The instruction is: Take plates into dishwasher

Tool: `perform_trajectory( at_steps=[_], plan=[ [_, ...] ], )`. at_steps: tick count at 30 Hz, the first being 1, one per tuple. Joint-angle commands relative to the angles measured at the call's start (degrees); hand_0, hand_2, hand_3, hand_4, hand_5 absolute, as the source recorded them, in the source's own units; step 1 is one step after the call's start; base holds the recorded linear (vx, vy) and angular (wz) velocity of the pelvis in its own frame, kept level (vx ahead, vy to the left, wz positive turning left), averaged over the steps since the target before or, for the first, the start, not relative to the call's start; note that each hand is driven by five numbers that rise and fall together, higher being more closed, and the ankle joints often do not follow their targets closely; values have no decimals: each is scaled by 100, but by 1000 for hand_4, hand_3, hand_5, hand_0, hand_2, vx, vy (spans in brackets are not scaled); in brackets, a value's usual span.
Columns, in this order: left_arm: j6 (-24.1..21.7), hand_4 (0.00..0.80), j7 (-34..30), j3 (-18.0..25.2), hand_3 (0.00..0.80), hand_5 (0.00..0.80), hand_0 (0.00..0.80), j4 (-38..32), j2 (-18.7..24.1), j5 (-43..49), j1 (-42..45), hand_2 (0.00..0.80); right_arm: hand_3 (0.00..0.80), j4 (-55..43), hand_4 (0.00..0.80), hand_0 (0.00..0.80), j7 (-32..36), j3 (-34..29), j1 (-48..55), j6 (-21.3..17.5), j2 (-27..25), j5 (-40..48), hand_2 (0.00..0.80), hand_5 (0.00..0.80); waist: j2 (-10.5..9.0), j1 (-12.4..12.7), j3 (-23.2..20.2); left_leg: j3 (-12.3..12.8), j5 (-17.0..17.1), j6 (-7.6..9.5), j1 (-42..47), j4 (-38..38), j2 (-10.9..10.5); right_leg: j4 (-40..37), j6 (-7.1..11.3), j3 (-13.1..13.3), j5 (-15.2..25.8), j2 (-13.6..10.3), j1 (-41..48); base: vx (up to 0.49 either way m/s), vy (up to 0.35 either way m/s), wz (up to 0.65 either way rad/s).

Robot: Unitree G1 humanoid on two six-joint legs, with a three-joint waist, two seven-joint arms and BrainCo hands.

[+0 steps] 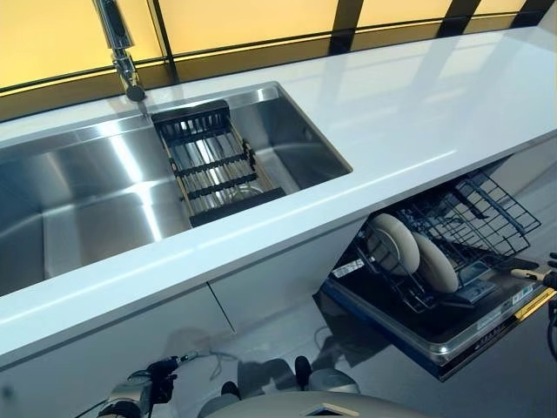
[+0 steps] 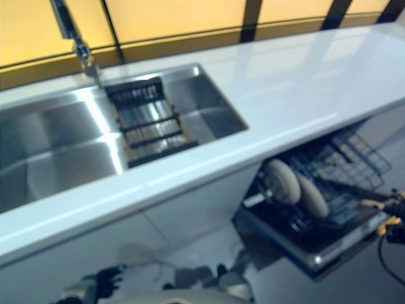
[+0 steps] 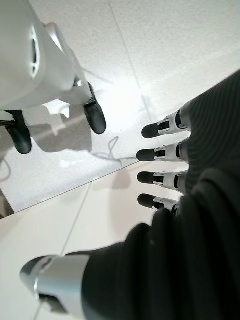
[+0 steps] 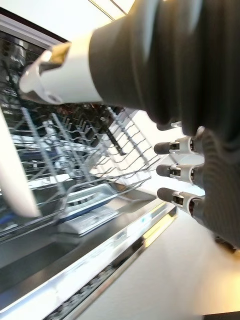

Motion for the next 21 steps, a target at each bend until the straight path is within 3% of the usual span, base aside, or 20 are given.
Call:
perform_trajectory(
  at_steps=[1, 6, 7, 9, 11, 15, 21],
  plan=[
    [143, 0, 180, 322, 0, 0, 0, 71, 260, 127, -33, 0, 0, -691, 0, 0, -244, -293, -368, -323, 55, 287, 0, 0, -9, -16, 161, -329, -455, 270, 95, 221, -82, 657, 654, 222, 454, -228, -609, -203, -93, -27],
    [311, 0, 321, 410, 0, 0, 0, -40, 375, -75, -77, 0, 0, -980, 0, 0, -557, -197, -419, -481, 354, 497, 0, 0, 101, 230, 148, -475, -308, 364, -495, 529, 147, 1740, 554, 341, 110, -438, -467, -355, -178, -16],
    [332, 0, 262, 410, 0, 0, 0, -17, 413, -5, -164, 0, 0, -996, 0, 0, -719, -138, -435, -574, 450, 548, 0, 0, 38, 438, 123, -629, -224, 371, -1081, 961, 193, 1946, 453, 531, 85, -489, -84, -421, -295, 27],
    [360, 0, 249, 357, 0, 0, 0, 15, 408, 15, -277, 0, 0, -944, 0, 0, -914, -60, -529, -588, 493, 623, 0, 0, -92, 649, 119, -665, -169, 335, -1706, 1457, 189, 1582, 385, 478, -168, -519, 297, -425, -318, 32],
    [336, 0, 316, 332, 0, 0, 0, 98, 371, -16, -460, 0, 0, -771, 0, 0, -1191, 61, -724, -645, 463, 805, 0, 0, -212, 888, 197, -786, -165, 166, -2363, 2039, 362, 1129, 353, 289, -716, -458, 600, -319, -303, 15],
    [404, 0, 373, 399, 0, 0, 0, -64, 197, -129, -530, 0, 0, -770, 0, 0, -1342, 21, -773, -535, 410, 918, 0, 0, -124, 920, 278, -873, 208, -152, -2180, 1552, 750, 996, 282, 123, -1058, -277, 613, -236, -142, 0],
    [182, 0, 581, 385, 0, 0, 0, 309, 44, -299, -288, 0, 0, -901, 0, 0, -1127, 48, -803, -637, 294, 788, 0, 0, 51, 924, 318, -1125, 614, -368, -2017, 953, 989, 1404, 66, 38, -1498, -126, 609, -162, -93, 4]
  ],
)
